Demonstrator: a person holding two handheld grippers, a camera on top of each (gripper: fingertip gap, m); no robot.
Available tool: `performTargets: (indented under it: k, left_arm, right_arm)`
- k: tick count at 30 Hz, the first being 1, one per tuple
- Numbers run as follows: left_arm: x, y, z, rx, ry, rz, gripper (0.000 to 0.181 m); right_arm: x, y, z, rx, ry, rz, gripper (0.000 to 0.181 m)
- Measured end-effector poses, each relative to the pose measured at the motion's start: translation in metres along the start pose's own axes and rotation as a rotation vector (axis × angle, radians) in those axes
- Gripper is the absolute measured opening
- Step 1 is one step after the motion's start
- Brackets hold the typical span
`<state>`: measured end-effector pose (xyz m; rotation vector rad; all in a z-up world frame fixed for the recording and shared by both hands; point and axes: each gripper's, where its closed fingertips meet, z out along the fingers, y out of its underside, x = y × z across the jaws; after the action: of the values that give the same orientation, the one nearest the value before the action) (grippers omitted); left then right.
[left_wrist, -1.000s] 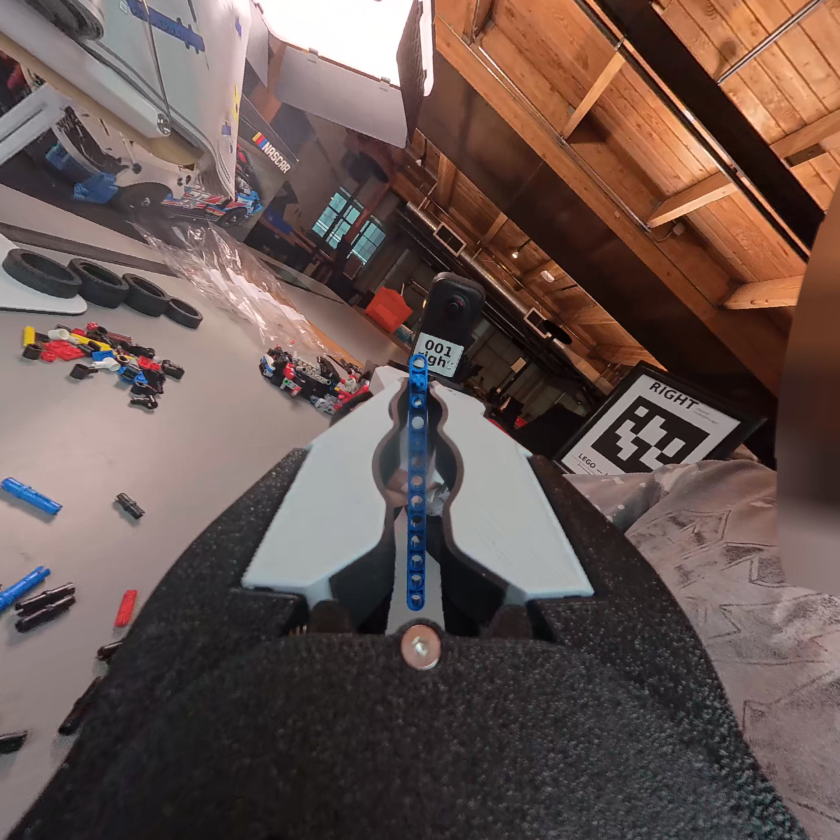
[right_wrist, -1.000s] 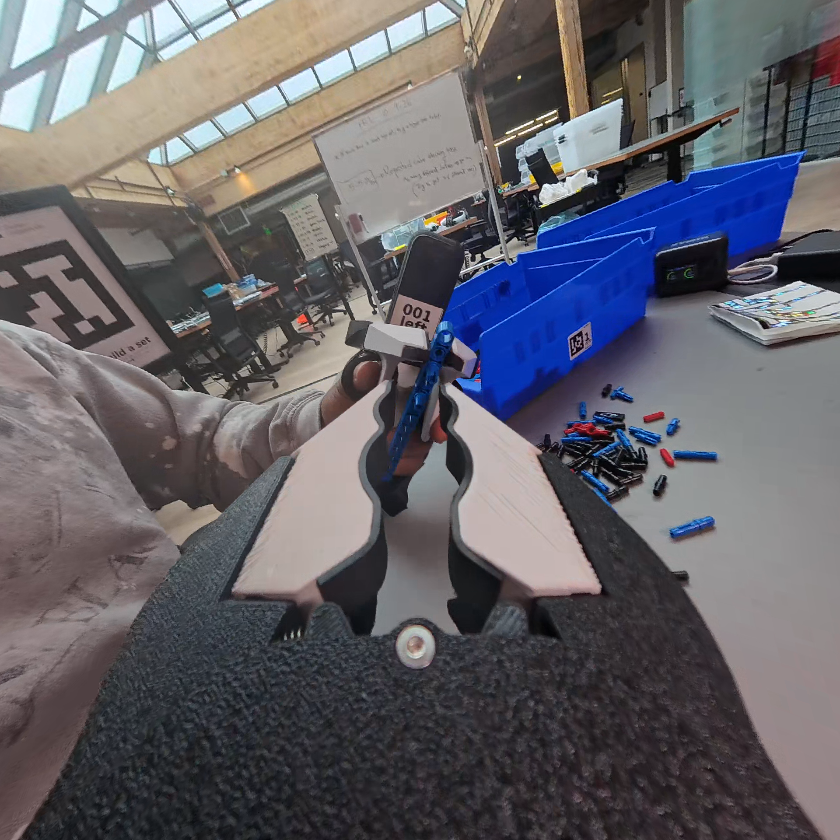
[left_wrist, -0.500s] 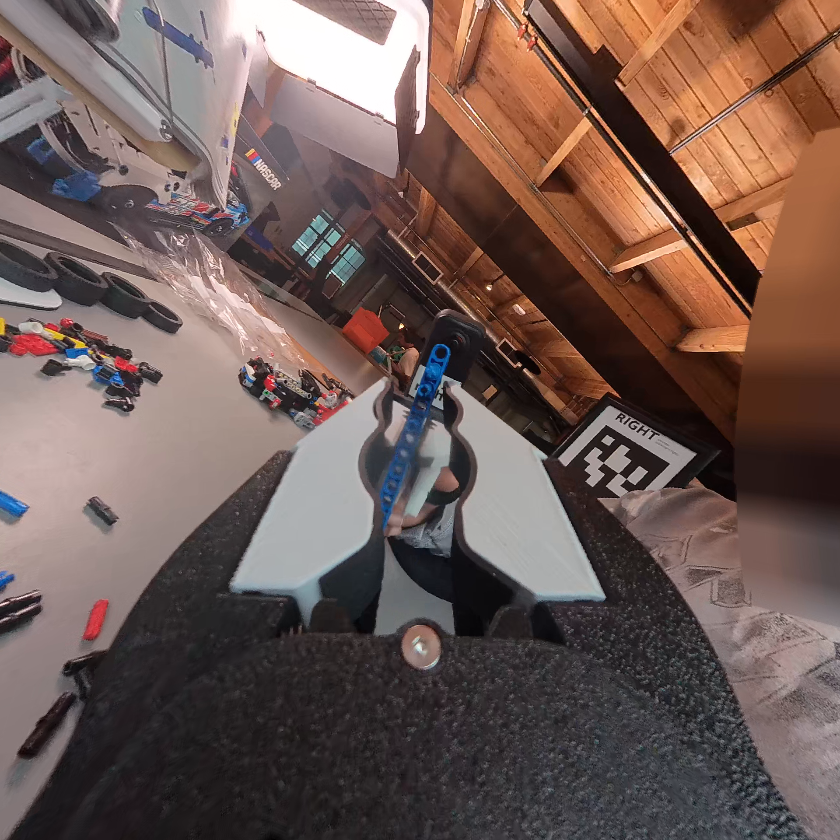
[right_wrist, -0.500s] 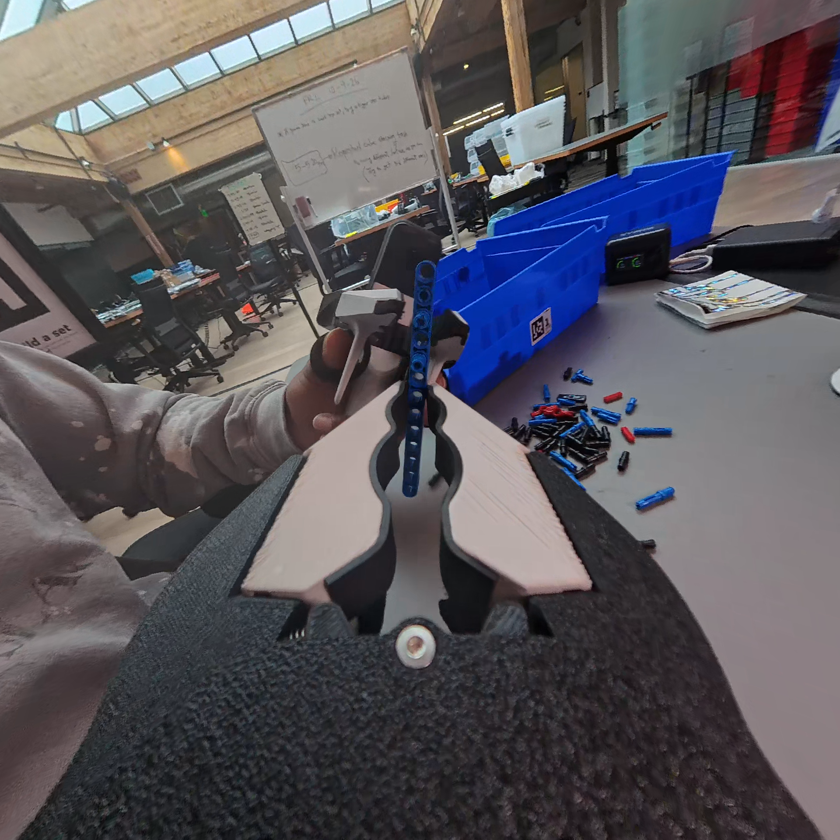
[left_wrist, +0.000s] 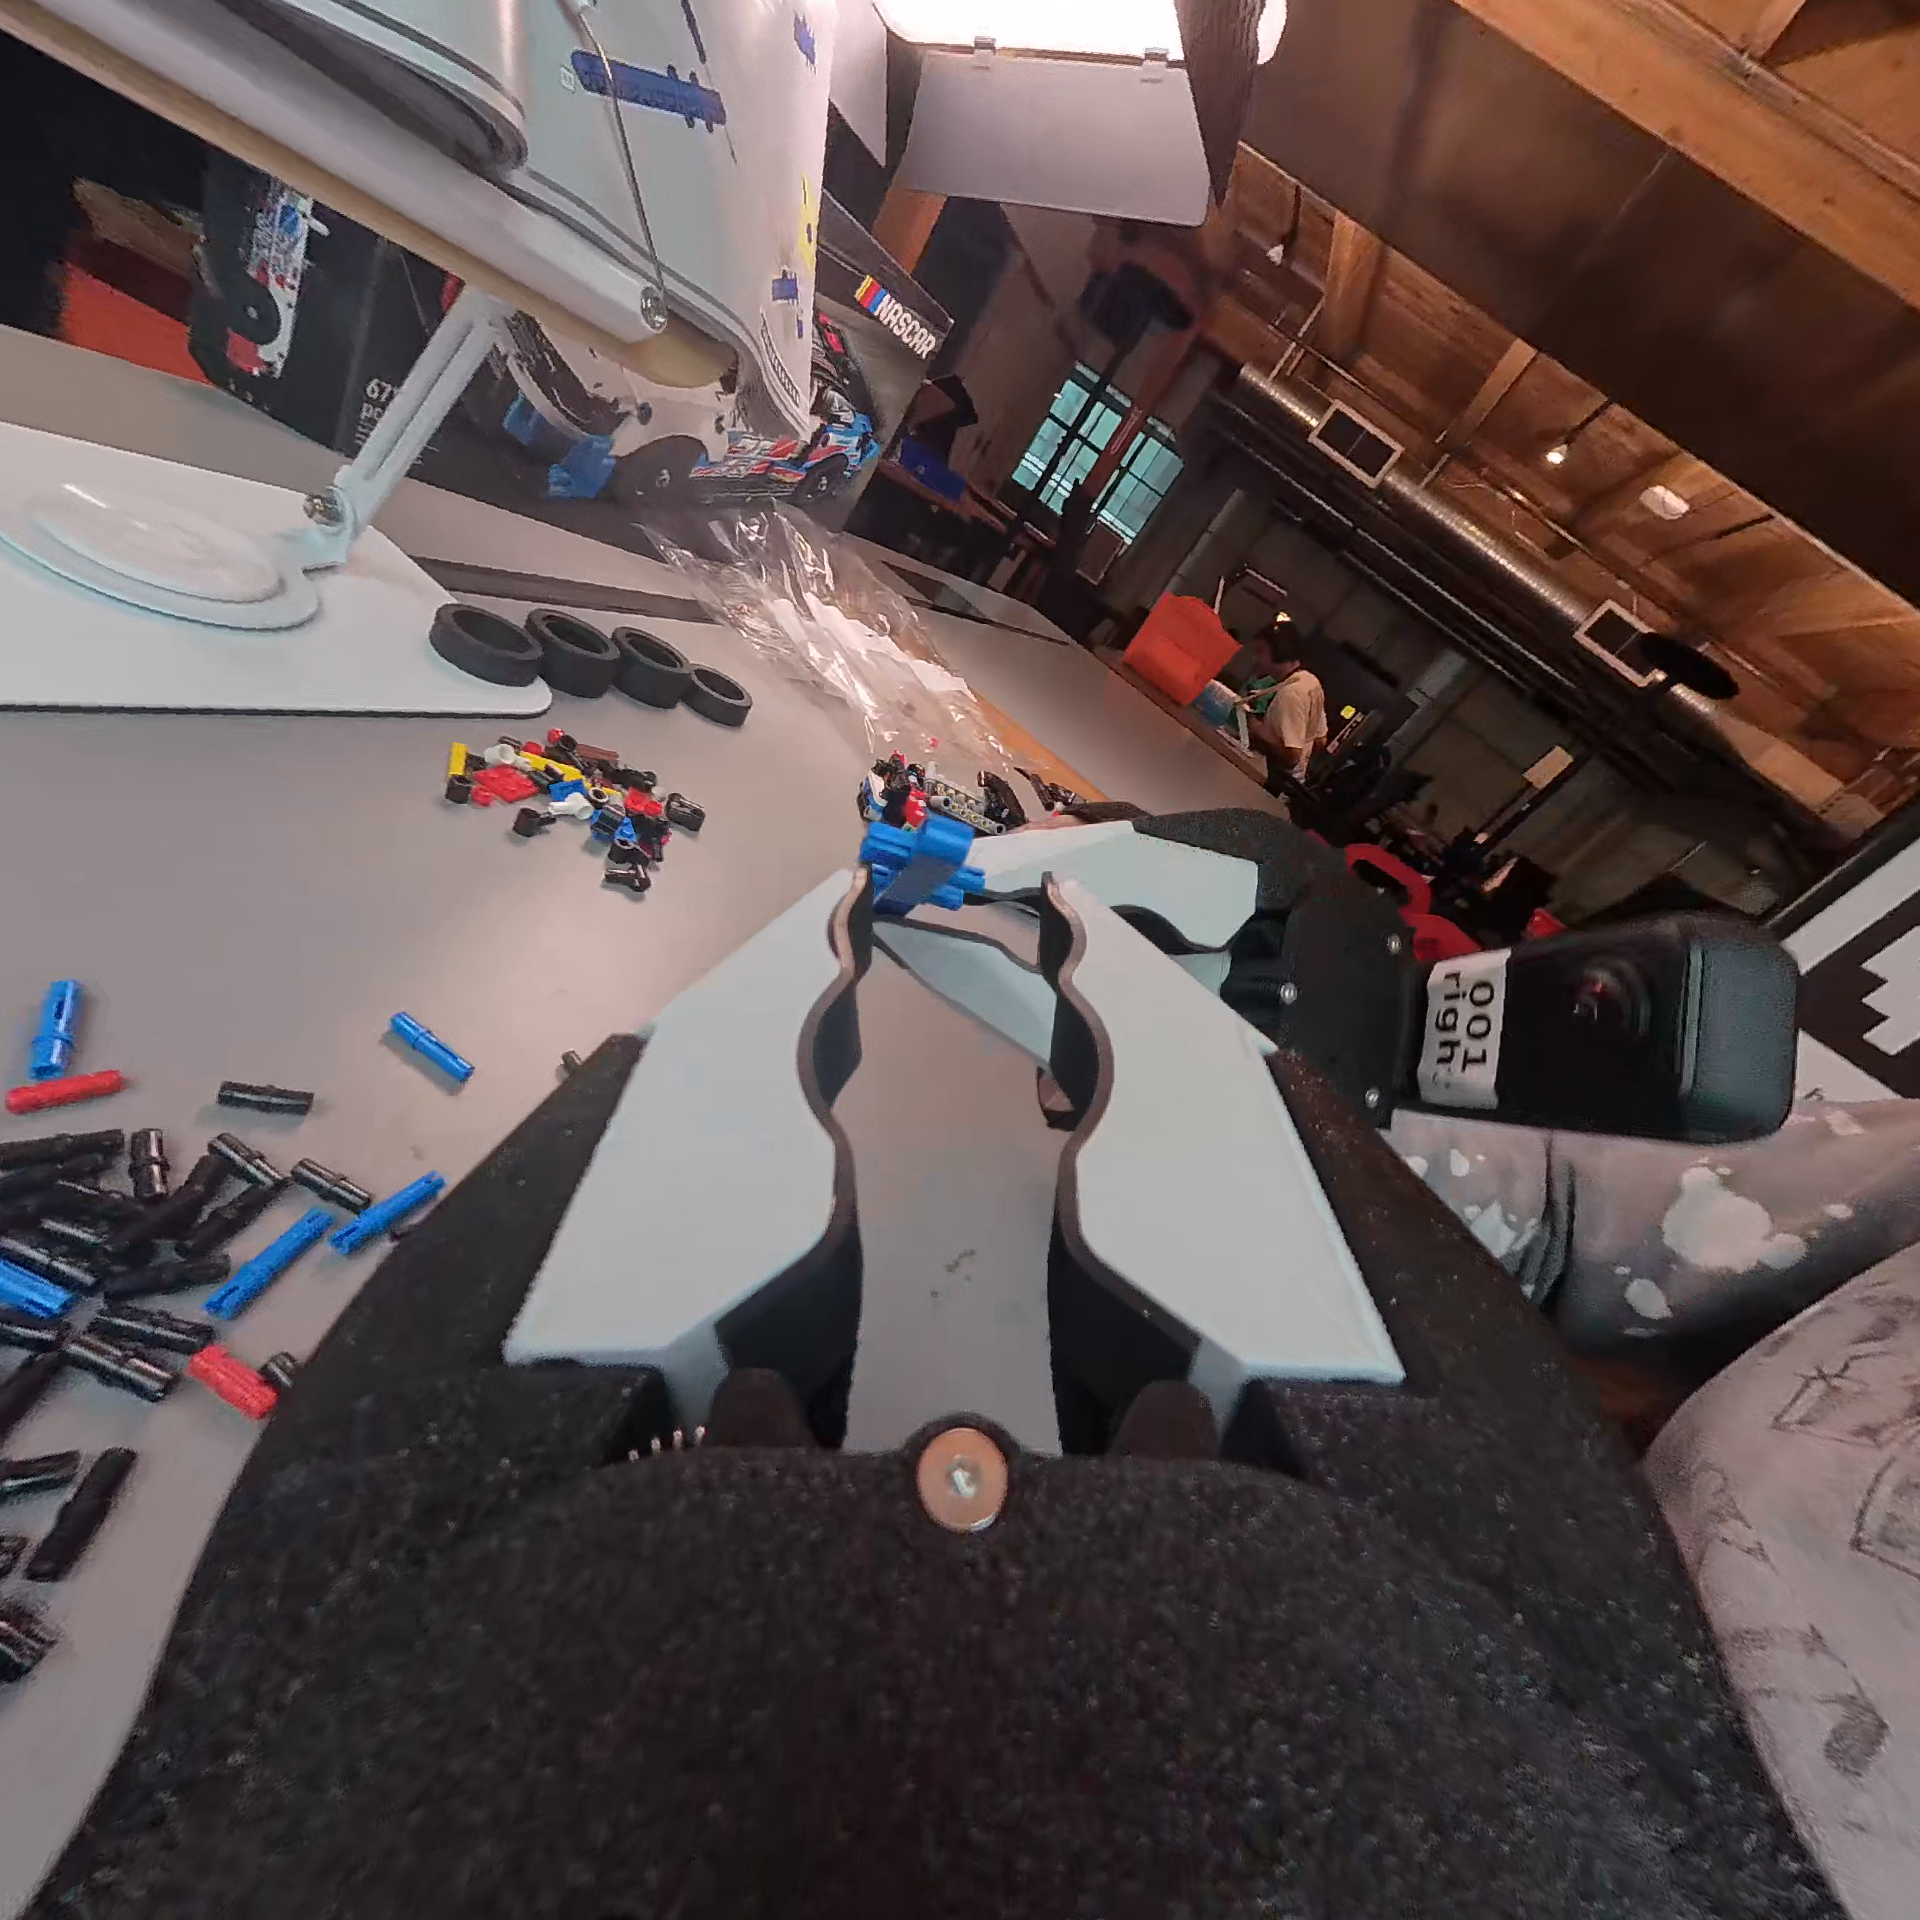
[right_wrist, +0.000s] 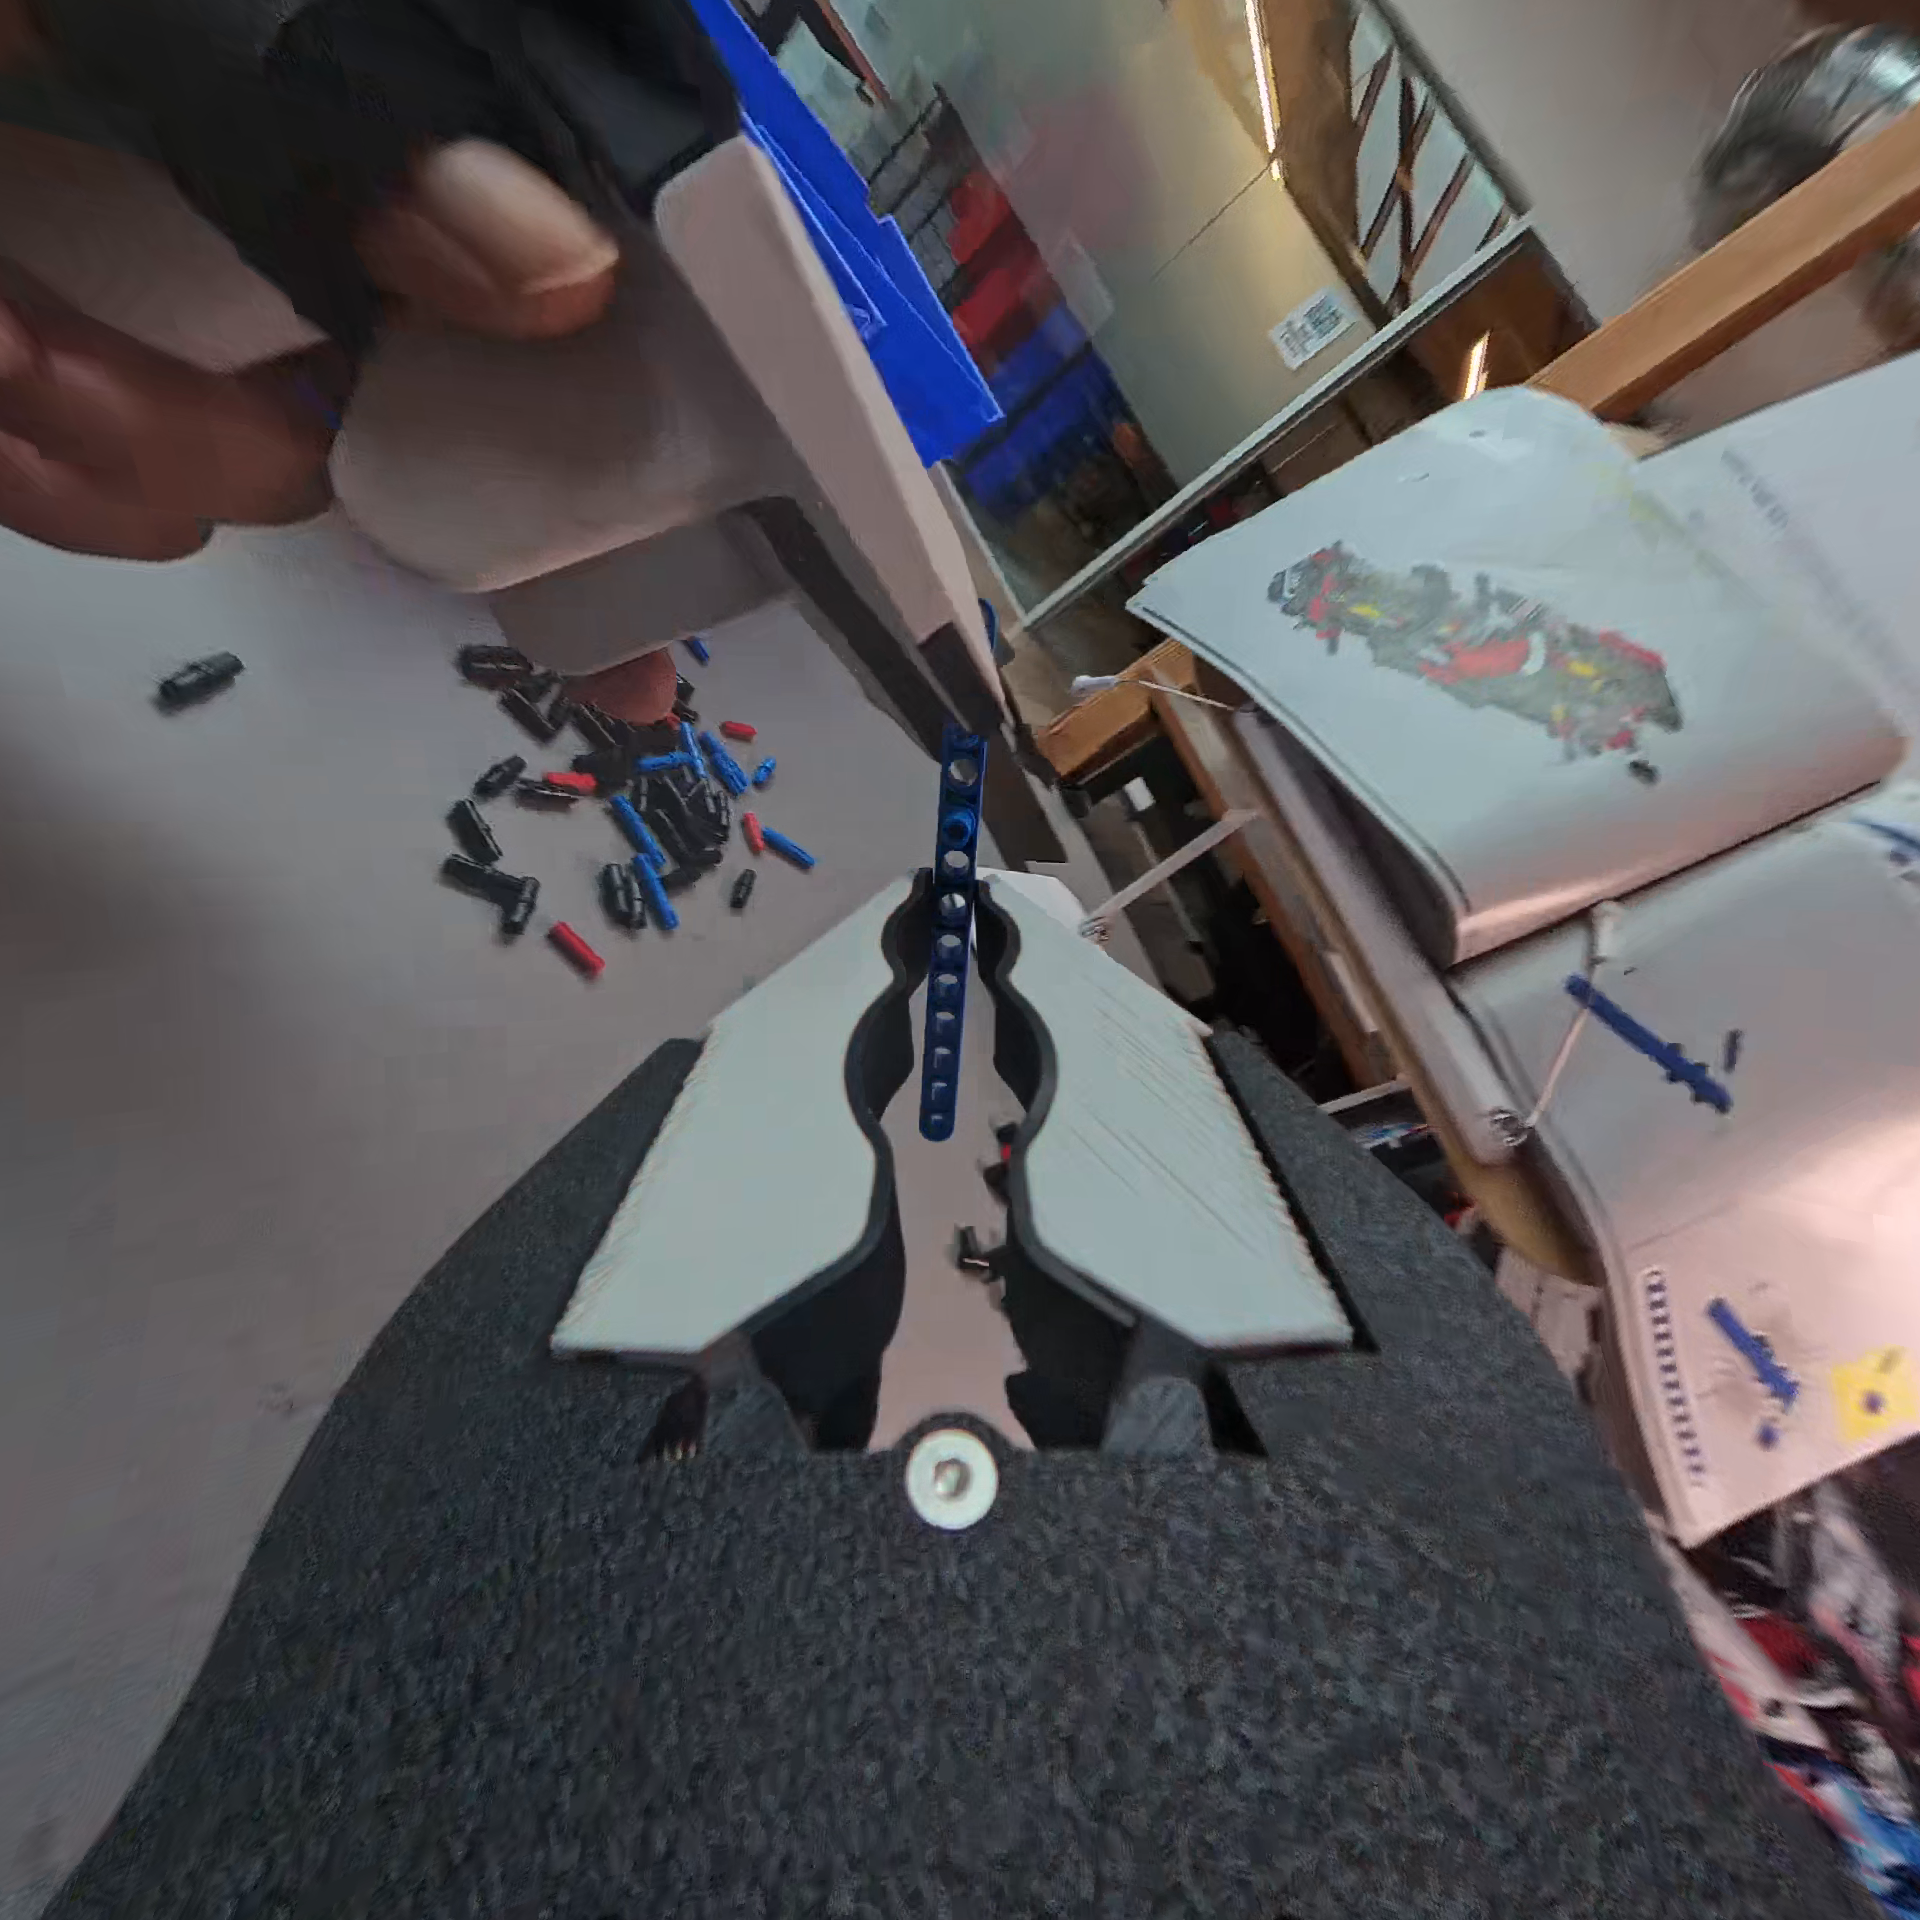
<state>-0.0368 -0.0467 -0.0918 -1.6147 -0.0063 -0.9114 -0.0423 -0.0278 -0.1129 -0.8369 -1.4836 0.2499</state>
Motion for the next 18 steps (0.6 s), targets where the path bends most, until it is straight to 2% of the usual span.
performTargets:
  k: [2, 5, 8, 12, 14, 18]
  left_arm:
    - [-0.003, 0.000, -0.002, 0.008, 0.012, -0.052, 0.019]
    - [-0.007, -0.004, -0.006, 0.036, 0.056, -0.151, 0.018]
    - [-0.003, -0.005, -0.008, 0.034, 0.090, -0.129, 0.014]
    - [0.008, -0.010, -0.011, 0.041, 0.159, -0.044, 0.013]
    - [0.013, -0.010, -0.012, 0.028, 0.182, 0.037, 0.013]
    - [0.024, -0.007, -0.015, -0.012, 0.231, 0.161, 0.011]
  right_arm:
    - [0.001, -0.003, 0.000, 0.009, 0.047, -0.113, 0.007]
    - [0.004, -0.009, -0.002, 0.036, 0.110, -0.244, 0.008]
    - [0.006, -0.013, -0.006, 0.065, 0.137, -0.282, 0.008]
    - [0.007, -0.022, -0.014, 0.149, 0.120, -0.276, 0.009]
    - [0.001, -0.030, -0.022, 0.227, 0.068, -0.271, 0.015]
    - [-0.002, -0.042, -0.036, 0.336, -0.108, -0.029, 0.031]
